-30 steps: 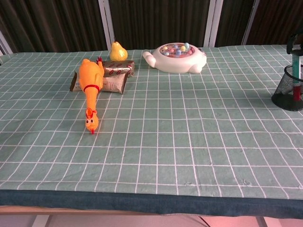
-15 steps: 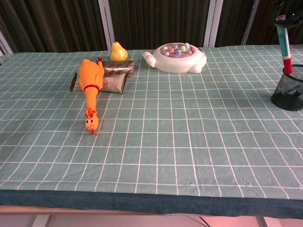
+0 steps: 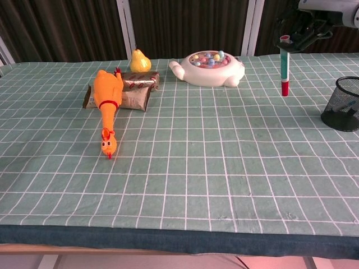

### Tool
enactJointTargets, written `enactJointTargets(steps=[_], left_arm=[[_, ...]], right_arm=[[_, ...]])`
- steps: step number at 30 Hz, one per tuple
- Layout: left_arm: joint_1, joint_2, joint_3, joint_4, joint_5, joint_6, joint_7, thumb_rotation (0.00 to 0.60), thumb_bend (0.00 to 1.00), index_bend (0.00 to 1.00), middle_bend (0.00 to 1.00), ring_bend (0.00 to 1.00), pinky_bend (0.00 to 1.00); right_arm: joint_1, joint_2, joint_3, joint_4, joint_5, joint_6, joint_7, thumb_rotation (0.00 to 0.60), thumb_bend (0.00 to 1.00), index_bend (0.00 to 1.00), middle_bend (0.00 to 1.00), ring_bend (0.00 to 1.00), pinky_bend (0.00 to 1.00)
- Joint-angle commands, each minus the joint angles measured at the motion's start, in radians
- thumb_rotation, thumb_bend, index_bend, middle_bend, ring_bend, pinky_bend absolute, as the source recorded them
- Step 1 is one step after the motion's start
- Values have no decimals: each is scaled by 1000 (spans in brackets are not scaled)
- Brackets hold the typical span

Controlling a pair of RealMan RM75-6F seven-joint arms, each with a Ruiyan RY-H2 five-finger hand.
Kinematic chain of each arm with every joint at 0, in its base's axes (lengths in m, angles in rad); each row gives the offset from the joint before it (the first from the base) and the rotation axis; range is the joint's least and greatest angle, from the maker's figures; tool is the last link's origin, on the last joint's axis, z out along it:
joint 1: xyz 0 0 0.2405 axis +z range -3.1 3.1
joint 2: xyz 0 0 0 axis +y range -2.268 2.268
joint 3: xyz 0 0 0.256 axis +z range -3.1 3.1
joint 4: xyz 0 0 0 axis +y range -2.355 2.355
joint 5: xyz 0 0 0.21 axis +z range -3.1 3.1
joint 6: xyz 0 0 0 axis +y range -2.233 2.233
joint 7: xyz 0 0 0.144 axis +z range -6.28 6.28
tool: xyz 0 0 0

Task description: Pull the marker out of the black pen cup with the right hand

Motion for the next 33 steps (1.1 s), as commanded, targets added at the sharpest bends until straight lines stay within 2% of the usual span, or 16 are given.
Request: enactJointTargets(steps=[1,3,7,11,16,18,23,28,33], left_arm=[[0,2,1,0,2,-1,-4,600,573,230,122,85,324],[0,4,2,0,4,-2,-9,600,573,229,122,85,325],[0,6,4,-1,8,0,-14,600,574,230,122,86,325],[0,7,6,-1,14,-1,-16,600,573,230,123,87,325],[0,7,7,0,15,-2,-18,600,573,229,123,87,325],[-1,8,6,0,13,-3,-18,600,573,229,123,90,325],[0,8,4,-1,9,-2,-18,600,573,230,123,93,325],[0,7,5,0,13,-2,-17,600,573,230,125,94,326],[-3,6,6,0,11,-7,-14,600,574,231,125,93,326]], right_arm=[[49,-192,-79,211,-33,109,-282,600,793,768,1000,1000,1000],[57,-251,-99,286,-45,140,-380,600,794,770,1000,1000,1000],[63,-333,-120,393,-61,157,-464,600,793,774,1000,1000,1000],[66,-391,-128,477,-71,133,-460,600,793,774,1000,1000,1000],[65,-445,-122,549,-79,98,-394,600,793,750,1000,1000,1000],[63,-457,-120,565,-81,84,-374,600,780,696,1000,1000,1000],[56,-463,-112,575,-81,62,-347,600,526,490,1000,1000,1000],[46,-454,-96,568,-66,44,-333,600,377,280,1000,1000,1000],[30,-411,-62,510,-39,30,-286,600,313,195,1000,1000,1000]])
